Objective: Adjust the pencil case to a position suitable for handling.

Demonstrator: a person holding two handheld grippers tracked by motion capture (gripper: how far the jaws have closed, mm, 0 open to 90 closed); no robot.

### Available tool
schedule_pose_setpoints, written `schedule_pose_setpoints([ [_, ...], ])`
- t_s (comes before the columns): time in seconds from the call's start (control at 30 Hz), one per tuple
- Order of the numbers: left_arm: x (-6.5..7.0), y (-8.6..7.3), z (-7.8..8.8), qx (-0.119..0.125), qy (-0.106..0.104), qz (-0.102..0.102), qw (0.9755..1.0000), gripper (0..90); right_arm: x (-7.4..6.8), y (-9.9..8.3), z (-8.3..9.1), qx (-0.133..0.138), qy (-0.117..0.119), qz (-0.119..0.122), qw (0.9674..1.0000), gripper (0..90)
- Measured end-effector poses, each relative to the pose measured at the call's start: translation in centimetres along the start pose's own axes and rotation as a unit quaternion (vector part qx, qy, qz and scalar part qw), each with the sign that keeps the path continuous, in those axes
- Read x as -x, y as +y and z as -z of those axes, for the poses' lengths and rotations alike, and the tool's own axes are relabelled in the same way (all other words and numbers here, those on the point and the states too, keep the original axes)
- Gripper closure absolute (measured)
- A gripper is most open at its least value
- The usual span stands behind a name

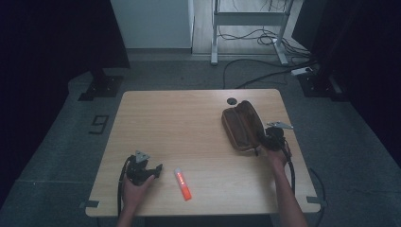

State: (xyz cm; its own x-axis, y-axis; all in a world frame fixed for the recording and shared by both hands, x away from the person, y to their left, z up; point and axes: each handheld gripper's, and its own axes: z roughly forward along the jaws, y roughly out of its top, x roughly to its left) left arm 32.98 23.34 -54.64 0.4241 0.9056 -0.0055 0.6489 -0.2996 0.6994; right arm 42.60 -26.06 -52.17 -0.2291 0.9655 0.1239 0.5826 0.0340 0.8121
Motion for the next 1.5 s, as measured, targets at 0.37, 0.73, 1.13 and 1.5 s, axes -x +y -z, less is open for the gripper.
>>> schedule_pose_setpoints([
  [0.37, 0.0, 0.0, 0.0, 0.0, 0.0, 0.0, 1.0, 23.4, 1.0, -0.3, 1.0, 0.016, 0.032, -0.025, 0.999, 82.1],
  [0.73, 0.0, 0.0, 0.0, 0.0, 0.0, 0.0, 1.0, 23.4, 1.2, -0.8, 2.9, 0.04, 0.053, -0.023, 0.9976, 83.0],
  [1.13, 0.0, 0.0, 0.0, 0.0, 0.0, 0.0, 1.0, 23.4, 0.9, -0.9, 4.7, 0.064, 0.09, -0.03, 0.9934, 83.3],
  [1.5, 0.0, 0.0, 0.0, 0.0, 0.0, 0.0, 1.0, 23.4, 0.7, -1.2, 5.2, 0.067, 0.096, -0.022, 0.9929, 83.3],
])
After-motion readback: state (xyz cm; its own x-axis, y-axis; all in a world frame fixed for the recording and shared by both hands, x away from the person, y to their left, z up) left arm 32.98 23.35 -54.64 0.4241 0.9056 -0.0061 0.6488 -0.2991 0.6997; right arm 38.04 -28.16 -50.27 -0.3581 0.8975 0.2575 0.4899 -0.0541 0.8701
